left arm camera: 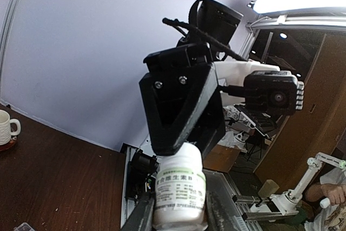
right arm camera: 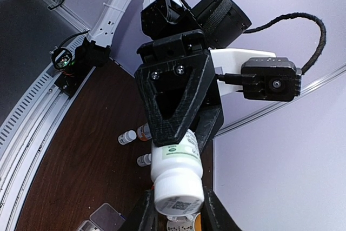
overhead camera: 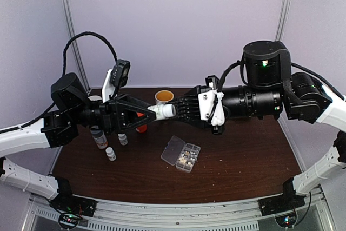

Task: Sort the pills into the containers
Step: Screw the lid of the pill bottle onto the pill bottle.

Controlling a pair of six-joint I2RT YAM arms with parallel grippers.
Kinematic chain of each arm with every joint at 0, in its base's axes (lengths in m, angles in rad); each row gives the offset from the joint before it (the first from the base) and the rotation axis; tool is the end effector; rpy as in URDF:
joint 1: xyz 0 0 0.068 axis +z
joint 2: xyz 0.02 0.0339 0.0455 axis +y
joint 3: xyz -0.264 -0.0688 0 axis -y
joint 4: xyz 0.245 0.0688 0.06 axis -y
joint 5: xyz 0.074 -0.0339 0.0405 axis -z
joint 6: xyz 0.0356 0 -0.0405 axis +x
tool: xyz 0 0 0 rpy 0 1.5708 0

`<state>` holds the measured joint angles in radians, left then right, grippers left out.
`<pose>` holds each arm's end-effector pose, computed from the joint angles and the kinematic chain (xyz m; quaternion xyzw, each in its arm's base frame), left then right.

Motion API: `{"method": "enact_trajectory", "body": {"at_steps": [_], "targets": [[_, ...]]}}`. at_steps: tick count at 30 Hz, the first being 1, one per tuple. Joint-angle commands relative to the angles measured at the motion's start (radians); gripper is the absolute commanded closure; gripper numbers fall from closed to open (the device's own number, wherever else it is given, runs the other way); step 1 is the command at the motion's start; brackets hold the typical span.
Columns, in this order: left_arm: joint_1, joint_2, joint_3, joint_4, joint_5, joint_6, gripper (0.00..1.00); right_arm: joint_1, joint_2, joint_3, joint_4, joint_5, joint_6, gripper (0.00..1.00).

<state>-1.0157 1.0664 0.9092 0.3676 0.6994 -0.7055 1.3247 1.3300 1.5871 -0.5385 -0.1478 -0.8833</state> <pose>0.1085 -0.2184 0.3867 0.3544 0.5426 -0.6943 0.3128 0.0640 0.2764 0.4599 -0.7318 0.3191 0.1888 0.5719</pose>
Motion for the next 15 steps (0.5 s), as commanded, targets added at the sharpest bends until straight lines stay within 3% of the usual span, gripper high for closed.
{"method": "enact_trajectory", "body": {"at_steps": [1, 11, 15], "targets": [[-0.003, 0.011, 0.017, 0.038, 0.006, 0.002, 1.0, 0.006, -0.003, 0.032, 0.026, 0.002, 0.05, 0.82], [-0.002, 0.012, 0.02, -0.021, -0.043, 0.119, 1.0, 0.004, 0.018, 0.047, -0.018, -0.026, 0.24, 0.92], [-0.002, -0.013, 0.03, -0.101, -0.128, 0.268, 1.0, -0.004, 0.021, 0.041, -0.026, -0.077, 0.364, 0.92]]}}
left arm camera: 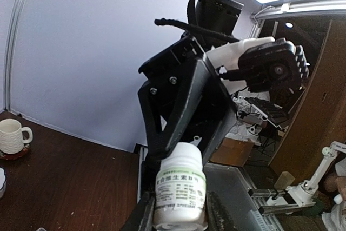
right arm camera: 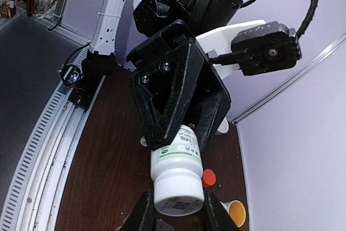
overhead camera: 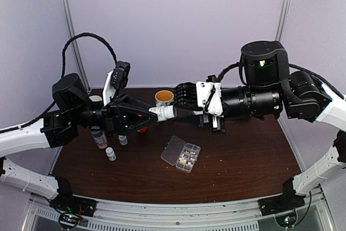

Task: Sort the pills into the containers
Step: Screw the lid of the pill bottle onto the pill bottle.

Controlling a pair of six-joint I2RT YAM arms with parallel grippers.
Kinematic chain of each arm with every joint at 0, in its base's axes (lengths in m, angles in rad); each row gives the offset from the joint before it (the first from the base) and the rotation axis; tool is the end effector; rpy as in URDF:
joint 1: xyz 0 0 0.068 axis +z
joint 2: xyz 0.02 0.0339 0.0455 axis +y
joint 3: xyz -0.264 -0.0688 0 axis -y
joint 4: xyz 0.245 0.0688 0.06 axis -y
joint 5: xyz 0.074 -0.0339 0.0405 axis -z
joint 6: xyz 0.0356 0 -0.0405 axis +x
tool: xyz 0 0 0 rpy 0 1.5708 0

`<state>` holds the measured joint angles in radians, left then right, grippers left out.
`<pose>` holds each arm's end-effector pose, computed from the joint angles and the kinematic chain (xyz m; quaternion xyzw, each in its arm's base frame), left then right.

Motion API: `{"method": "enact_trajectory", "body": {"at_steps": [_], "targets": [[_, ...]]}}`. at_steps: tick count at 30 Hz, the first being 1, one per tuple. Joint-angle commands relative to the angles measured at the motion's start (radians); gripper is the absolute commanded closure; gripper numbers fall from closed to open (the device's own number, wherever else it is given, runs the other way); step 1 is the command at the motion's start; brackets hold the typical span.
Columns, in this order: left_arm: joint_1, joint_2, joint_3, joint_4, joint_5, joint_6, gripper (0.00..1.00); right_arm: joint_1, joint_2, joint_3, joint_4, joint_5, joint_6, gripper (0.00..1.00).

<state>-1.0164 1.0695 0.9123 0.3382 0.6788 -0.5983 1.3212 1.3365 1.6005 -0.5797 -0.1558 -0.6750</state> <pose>0.1097 -0.2197 0.3842 0.3755 0.5376 -0.6707 0.3468 0.0646 0.2759 0.4582 -0.7030 0.3989 0.2456 0.5351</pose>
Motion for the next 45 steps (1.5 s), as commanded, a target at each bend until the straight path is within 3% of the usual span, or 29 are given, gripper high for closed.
{"method": "enact_trajectory", "body": {"at_steps": [1, 4, 21, 28, 39, 45], "targets": [[-0.001, -0.02, 0.036, -0.096, -0.131, 0.21, 1.0, -0.002, 0.015, 0.025, 0.019, -0.074, 0.194, 0.93], [-0.002, -0.021, 0.063, -0.141, -0.164, 0.399, 1.0, -0.006, 0.017, 0.016, 0.016, -0.082, 0.315, 0.99], [-0.033, 0.009, 0.091, -0.167, -0.283, 1.477, 1.0, -0.068, 0.006, -0.024, 0.093, -0.304, 1.009, 1.0], [-0.039, 0.059, 0.094, -0.165, -0.357, 1.873, 1.0, -0.14, -0.019, -0.168, 0.371, -0.477, 1.406, 1.0], [-0.05, 0.099, 0.116, -0.168, -0.434, 2.065, 1.0, -0.202, -0.077, -0.315, 0.686, -0.512, 1.765, 1.0], [-0.051, 0.099, 0.122, -0.169, -0.411, 1.951, 1.0, -0.214, -0.076, -0.25, 0.517, -0.475, 1.652, 0.99]]}}
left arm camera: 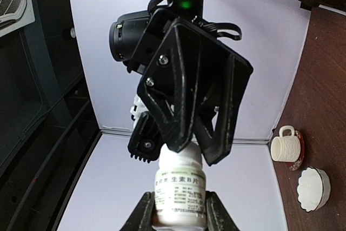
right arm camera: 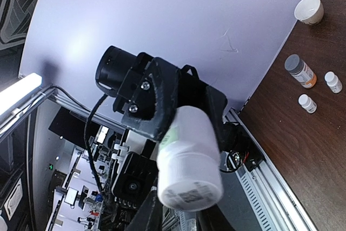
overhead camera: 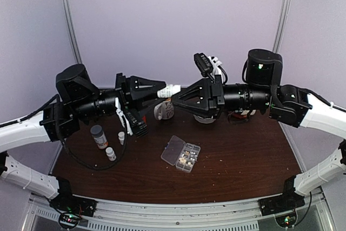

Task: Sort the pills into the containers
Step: Screw the lid of the pill bottle onto the pill bottle.

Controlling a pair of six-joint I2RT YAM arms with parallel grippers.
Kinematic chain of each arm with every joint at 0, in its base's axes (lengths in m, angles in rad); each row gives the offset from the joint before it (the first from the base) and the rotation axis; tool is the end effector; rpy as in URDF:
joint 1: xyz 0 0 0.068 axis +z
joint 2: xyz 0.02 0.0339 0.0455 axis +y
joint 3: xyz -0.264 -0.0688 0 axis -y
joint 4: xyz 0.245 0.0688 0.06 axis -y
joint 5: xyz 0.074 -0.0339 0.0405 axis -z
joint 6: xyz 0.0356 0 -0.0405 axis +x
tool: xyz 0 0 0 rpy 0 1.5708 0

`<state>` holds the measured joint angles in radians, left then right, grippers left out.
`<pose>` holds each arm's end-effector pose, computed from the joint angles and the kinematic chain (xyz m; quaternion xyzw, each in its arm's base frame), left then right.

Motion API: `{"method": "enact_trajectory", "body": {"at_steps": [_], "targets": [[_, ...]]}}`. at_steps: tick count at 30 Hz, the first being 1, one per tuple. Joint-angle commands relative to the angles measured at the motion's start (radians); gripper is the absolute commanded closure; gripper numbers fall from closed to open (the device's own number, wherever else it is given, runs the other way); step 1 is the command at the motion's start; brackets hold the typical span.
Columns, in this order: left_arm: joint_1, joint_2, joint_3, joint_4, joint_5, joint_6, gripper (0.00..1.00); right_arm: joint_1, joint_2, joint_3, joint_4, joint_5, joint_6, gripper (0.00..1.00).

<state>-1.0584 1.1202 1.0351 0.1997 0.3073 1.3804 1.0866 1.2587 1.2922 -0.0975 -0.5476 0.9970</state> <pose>0.1188 -0.2332 0.4025 0.6567 0.1191 0.0177 0.7444 0.1167 0.2617 0.4262 -0.2162 0.6932 0.6681 0.1621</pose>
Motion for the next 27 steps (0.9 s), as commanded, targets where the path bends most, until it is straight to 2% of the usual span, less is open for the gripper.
{"method": "enact_trajectory", "body": {"at_steps": [1, 2, 5, 6, 8, 10, 14, 18, 23, 27], "targets": [[-0.009, 0.047, -0.009, -0.023, -0.035, -0.037, 1.0, 0.019, 0.003, 0.056, 0.043, -0.09, -0.016, 0.96], [-0.008, 0.045, -0.019, -0.008, -0.033, -0.049, 1.0, 0.017, 0.004, 0.05, 0.056, -0.098, -0.011, 0.87], [-0.009, 0.042, -0.028, 0.014, -0.036, -0.121, 1.0, 0.015, 0.0, 0.064, 0.023, -0.101, -0.061, 0.47], [-0.008, 0.039, -0.027, 0.018, -0.037, -0.163, 1.0, 0.016, -0.004, 0.074, -0.011, -0.094, -0.107, 0.38], [-0.009, 0.033, -0.032, 0.029, -0.029, -0.249, 1.0, 0.016, -0.023, 0.101, -0.094, -0.059, -0.241, 0.27], [-0.008, 0.026, -0.042, 0.04, -0.005, -0.337, 1.0, 0.013, -0.041, 0.123, -0.191, -0.01, -0.371, 0.2], [-0.009, -0.003, -0.069, 0.095, 0.022, -0.547, 1.0, 0.013, -0.05, 0.194, -0.394, 0.055, -0.586, 0.19], [-0.009, -0.019, -0.068, 0.118, 0.007, -0.799, 1.0, 0.012, -0.068, 0.235, -0.487, 0.093, -0.78, 0.22], [-0.008, -0.011, -0.028, 0.097, 0.039, -1.163, 1.0, 0.029, -0.156, 0.123, -0.37, 0.244, -1.026, 0.24], [-0.009, 0.001, 0.018, 0.051, 0.082, -1.355, 1.0, 0.052, -0.196, 0.055, -0.267, 0.301, -1.18, 0.25]]}}
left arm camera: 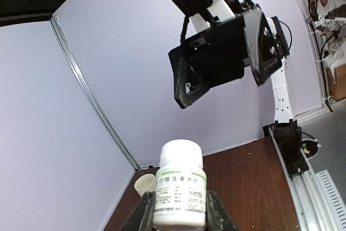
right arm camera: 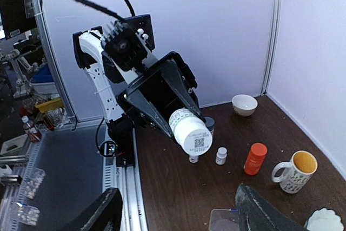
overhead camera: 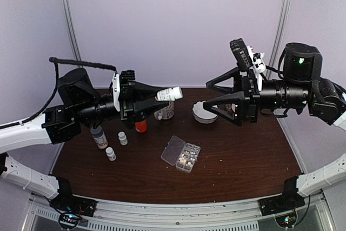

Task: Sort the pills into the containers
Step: Screw the lid of the pill bottle onto the pill bottle.

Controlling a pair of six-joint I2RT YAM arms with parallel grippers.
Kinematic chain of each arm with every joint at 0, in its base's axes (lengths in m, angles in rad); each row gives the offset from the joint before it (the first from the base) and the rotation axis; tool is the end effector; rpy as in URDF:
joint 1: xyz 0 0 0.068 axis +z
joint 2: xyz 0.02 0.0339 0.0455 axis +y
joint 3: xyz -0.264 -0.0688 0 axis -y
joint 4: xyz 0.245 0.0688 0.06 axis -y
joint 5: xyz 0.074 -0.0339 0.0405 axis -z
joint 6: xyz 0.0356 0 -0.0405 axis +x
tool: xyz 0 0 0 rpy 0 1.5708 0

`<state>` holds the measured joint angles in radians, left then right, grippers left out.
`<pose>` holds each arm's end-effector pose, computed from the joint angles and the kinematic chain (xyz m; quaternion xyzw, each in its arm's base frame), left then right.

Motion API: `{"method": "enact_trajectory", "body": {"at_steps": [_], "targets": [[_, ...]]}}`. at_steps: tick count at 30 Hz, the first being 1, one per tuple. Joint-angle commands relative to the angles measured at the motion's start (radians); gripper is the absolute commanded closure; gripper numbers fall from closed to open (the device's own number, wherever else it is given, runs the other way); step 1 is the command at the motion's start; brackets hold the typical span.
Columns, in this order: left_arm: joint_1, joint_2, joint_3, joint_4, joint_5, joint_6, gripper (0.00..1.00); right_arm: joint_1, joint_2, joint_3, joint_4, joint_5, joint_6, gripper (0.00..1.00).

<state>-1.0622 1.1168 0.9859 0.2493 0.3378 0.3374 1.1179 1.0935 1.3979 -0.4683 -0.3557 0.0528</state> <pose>0.1172 -0.2344 0.3910 0.5177 0.4198 -0.3657 0.6496 0.0853 0.2036 0.4611 -0.4797 0.5885 0.4642 0.4561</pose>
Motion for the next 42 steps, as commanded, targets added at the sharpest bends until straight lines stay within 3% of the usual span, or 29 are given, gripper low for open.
{"method": "enact_trajectory", "body": {"at_steps": [1, 4, 12, 17, 24, 28, 38, 42], "targets": [[-0.005, 0.007, 0.078, -0.009, 0.062, -0.332, 1.0, 0.026, -0.033, -0.054, 0.118, 0.104, -0.263, 0.26], [-0.004, 0.005, 0.09, -0.013, 0.111, -0.405, 1.0, 0.04, -0.024, -0.051, 0.129, 0.093, -0.34, 0.28], [-0.005, -0.003, 0.076, -0.034, 0.156, -0.425, 1.0, 0.065, 0.052, 0.005, 0.128, 0.074, -0.39, 0.3], [-0.005, 0.007, 0.08, -0.037, 0.206, -0.432, 1.0, 0.075, 0.096, 0.042, 0.121, 0.057, -0.389, 0.43], [-0.005, 0.005, 0.082, -0.058, 0.21, -0.426, 1.0, 0.084, 0.115, 0.054, 0.157, 0.038, -0.374, 0.44], [-0.005, 0.004, 0.082, -0.061, 0.209, -0.422, 1.0, 0.086, 0.118, 0.055, 0.168, 0.03, -0.369, 0.53], [-0.005, -0.001, 0.077, -0.062, 0.213, -0.428, 1.0, 0.09, 0.136, 0.061, 0.144, 0.002, -0.378, 0.49], [-0.005, 0.001, 0.077, -0.059, 0.213, -0.428, 1.0, 0.094, 0.147, 0.072, 0.124, 0.006, -0.384, 0.62]]}}
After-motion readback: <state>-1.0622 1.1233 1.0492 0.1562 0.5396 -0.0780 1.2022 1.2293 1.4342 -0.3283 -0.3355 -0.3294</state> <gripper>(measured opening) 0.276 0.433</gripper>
